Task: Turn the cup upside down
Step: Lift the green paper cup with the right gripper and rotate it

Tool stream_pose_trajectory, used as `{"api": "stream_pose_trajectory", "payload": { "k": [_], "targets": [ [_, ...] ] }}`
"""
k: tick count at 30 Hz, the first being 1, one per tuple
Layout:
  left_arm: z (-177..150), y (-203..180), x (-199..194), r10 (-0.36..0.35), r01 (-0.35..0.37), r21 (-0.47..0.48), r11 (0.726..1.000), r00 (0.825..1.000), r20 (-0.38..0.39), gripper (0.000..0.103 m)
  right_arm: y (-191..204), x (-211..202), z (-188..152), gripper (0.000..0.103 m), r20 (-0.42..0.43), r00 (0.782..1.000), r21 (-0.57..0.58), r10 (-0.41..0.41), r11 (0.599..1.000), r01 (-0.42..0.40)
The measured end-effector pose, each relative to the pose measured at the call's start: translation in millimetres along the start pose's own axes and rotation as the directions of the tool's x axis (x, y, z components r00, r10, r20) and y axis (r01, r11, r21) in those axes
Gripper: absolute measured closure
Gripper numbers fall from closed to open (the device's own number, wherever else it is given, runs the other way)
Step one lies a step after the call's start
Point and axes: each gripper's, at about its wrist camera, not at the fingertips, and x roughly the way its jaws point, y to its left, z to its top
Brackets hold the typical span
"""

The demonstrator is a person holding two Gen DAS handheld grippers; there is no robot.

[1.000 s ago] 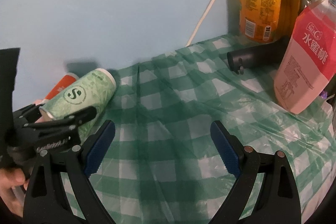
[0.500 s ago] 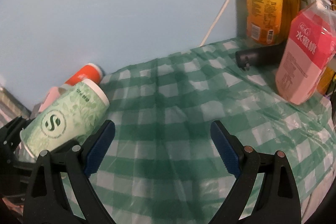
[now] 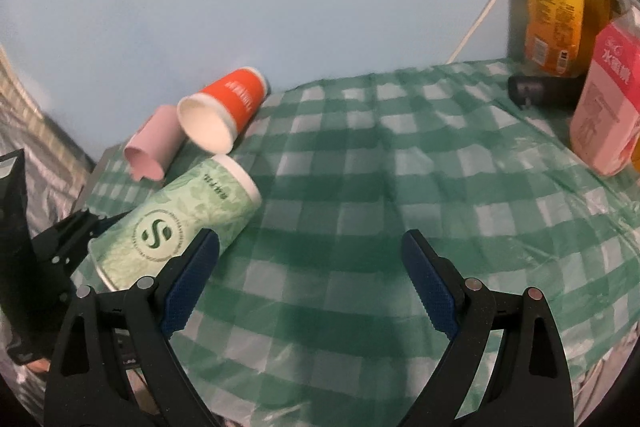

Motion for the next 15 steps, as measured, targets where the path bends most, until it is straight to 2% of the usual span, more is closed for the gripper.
{"api": "stream_pose_trajectory", "payload": {
  "k": [9, 15],
  "targets": [
    [-5.7, -1.5, 6.8, 0.007, -0.007, -0.001, 1.000, 1.000, -0.021, 0.023, 11.3, 6.5, -5.7, 0.012, -0.025, 1.000, -0.003, 0.012, 1.000, -0.013],
    [-1.3, 2.4, 0.5, -0.028, 0.028, -0.021, 0.999, 0.999, -0.033, 0.018, 18.2, 8.5, -1.4, 0.012, -0.039, 0.999, 0.000, 0.037, 0.999, -0.037]
  ]
}}
